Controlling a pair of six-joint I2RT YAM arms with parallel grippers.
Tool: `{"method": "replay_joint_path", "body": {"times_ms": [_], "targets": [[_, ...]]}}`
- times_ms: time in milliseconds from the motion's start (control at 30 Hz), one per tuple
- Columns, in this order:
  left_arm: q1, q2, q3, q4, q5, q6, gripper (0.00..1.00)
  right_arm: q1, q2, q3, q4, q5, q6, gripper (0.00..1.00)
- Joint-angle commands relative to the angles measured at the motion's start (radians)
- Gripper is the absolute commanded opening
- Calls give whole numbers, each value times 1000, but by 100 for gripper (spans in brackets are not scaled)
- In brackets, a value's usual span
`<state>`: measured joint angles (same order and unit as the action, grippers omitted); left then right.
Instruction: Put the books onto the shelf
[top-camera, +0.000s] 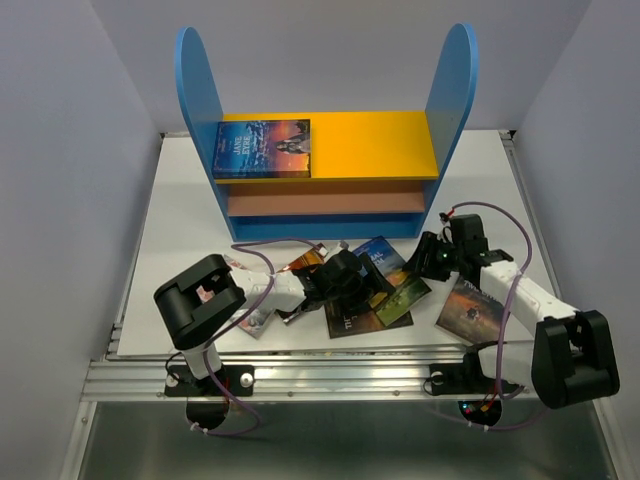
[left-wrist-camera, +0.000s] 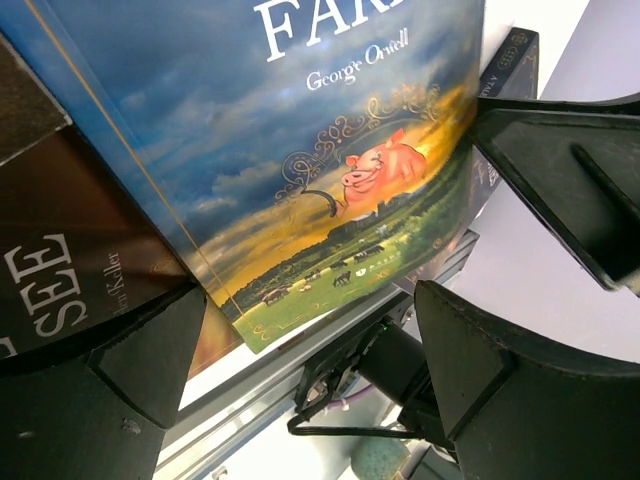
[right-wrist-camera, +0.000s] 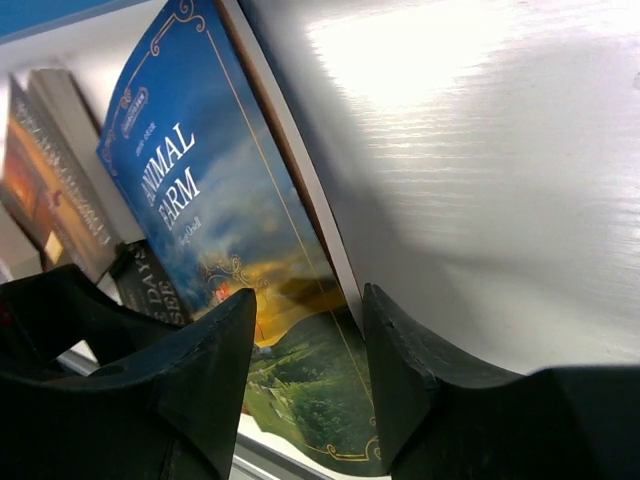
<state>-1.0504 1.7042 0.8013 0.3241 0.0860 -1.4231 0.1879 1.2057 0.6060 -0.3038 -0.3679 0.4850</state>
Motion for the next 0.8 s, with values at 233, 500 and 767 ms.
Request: {"method": "replay_joint_path", "body": {"times_ms": [233,500,767], "targets": [[1,-23,15,-71,-114,4,98,30,-72,12,-64,-348,17,49],[4,-28,26,-82,-117,12,98,30,-87,21,-126,-261,-20,22],[3,-75,9,-80,-126,29,98,30,-123,67,-136,-131,29,1]]}}
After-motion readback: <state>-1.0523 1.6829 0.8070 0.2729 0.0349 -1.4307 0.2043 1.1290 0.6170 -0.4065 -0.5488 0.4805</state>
